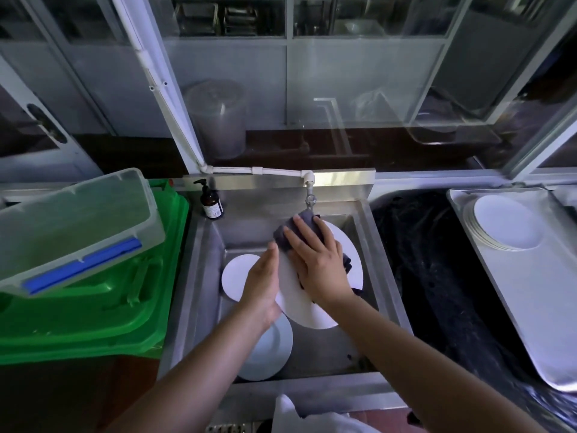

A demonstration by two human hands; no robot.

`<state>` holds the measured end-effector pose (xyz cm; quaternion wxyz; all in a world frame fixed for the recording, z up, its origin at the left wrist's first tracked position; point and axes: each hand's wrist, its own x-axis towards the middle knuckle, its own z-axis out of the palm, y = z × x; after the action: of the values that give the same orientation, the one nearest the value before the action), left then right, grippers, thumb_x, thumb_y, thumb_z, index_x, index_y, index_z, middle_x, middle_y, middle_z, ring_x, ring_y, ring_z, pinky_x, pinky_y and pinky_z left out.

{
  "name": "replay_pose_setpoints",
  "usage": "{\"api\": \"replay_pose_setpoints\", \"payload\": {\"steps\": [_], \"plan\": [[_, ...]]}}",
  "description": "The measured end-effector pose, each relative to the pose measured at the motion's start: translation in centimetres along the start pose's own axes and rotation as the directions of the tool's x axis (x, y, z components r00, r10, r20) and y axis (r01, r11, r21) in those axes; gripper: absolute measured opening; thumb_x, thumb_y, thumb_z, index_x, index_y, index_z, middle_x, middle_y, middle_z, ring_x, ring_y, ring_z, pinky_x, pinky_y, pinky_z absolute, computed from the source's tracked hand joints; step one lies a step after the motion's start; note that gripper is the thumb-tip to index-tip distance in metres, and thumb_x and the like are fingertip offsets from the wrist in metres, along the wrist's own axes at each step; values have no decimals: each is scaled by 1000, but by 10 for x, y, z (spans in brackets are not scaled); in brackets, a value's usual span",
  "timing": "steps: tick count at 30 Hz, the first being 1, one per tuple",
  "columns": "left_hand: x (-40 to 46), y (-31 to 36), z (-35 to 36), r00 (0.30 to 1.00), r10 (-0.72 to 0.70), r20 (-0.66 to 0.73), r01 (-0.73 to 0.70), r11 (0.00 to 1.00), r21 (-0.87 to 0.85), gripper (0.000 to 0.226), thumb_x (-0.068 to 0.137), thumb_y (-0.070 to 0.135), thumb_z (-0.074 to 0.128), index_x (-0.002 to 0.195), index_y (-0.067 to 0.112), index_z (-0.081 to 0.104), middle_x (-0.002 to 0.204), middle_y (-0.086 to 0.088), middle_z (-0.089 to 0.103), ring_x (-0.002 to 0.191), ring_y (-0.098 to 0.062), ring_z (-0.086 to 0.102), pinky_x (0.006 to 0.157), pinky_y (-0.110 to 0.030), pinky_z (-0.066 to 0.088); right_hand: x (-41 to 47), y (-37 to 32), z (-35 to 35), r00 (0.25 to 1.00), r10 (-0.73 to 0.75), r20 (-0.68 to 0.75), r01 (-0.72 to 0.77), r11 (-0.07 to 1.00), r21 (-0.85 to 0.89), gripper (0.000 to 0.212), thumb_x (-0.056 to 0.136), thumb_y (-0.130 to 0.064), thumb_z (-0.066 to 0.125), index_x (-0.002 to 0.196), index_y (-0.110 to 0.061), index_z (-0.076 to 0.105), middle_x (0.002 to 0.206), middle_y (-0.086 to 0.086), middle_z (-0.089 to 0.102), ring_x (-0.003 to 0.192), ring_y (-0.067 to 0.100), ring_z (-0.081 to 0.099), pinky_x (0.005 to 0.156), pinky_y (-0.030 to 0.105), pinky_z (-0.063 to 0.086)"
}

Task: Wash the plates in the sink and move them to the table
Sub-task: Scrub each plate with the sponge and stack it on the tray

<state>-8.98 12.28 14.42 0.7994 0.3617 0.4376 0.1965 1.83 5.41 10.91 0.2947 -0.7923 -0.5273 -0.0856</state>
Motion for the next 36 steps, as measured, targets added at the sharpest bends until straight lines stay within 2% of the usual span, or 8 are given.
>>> {"api": "replay_pose_setpoints", "payload": {"steps": [7, 9, 16, 21, 24, 29, 33, 36], "plan": [[1, 20, -2, 996, 64, -63, -67, 997, -47, 37, 104, 45, 52, 103, 12, 69, 92, -6, 80, 86, -23, 76, 92, -46, 58, -68, -6, 1, 968, -245, 47, 242, 969, 52, 40, 105, -36, 49, 144, -29, 55, 160, -8, 38, 150, 34, 30, 100, 47, 44], [-1, 16, -2, 995, 52, -81, -53, 998, -17, 39, 103, 46, 54, 105, 12, 70, 100, -9, 79, 95, -28, 76, 96, -50, 57, -64, 4, 0, 959, -277, 53, 275, 961, 44, 40, 104, -35, 54, 143, -28, 56, 159, -6, 41, 147, 37, 35, 99, 50, 45], [-10, 0, 1, 999, 10, -51, -8, 999, 38, 42, 100, 54, 56, 114, 19, 74, 109, -6, 78, 101, -27, 74, 94, -47, 58, 2, 15, 0, 995, 101, -16, -101, 995, 6, 42, 106, -38, 45, 147, -33, 49, 162, -9, 35, 150, 33, 27, 104, 55, 40], [4, 13, -8, 994, 71, -80, -79, 991, -105, 62, 83, 61, 70, 125, 15, 69, 121, -13, 74, 112, -36, 70, 103, -60, 50, -60, 1, 3, 997, -58, 46, 57, 998, 18, 46, 104, -38, 47, 150, -33, 47, 164, -12, 28, 152, 31, 25, 102, 49, 42], [0, 10, -9, 996, 60, -66, -66, 993, -93, 44, 99, 52, 57, 121, 15, 69, 120, -13, 74, 113, -35, 70, 104, -59, 50, -64, 9, 2, 987, -152, 52, 151, 988, 20, 42, 104, -37, 48, 145, -29, 54, 161, -9, 37, 148, 36, 33, 100, 50, 45], [-9, -5, 0, 998, 51, -35, -52, 999, -8, 35, 105, 41, 54, 113, 13, 73, 106, -9, 79, 104, -31, 73, 96, -51, 56, -8, 30, -6, 988, 151, 41, -152, 988, 10, 46, 106, -41, 35, 149, -30, 49, 163, -8, 33, 149, 35, 26, 106, 55, 36], [-5, 0, 2, 996, 88, -29, -89, 995, -52, 29, 104, 39, 54, 104, 17, 73, 104, -7, 79, 92, -26, 74, 82, -42, 58, -20, 35, -5, 992, 117, 43, -117, 993, -3, 50, 101, -28, 35, 149, -21, 48, 163, -2, 34, 148, 39, 28, 107, 61, 36], [4, 5, -5, 991, 106, -85, -114, 989, -96, 28, 102, 42, 58, 104, 19, 73, 107, -6, 78, 99, -28, 73, 88, -48, 58, -57, 23, 4, 998, 65, -8, -65, 997, 41, 51, 95, -22, 43, 145, -17, 53, 159, 2, 41, 142, 43, 37, 98, 60, 46]]}}
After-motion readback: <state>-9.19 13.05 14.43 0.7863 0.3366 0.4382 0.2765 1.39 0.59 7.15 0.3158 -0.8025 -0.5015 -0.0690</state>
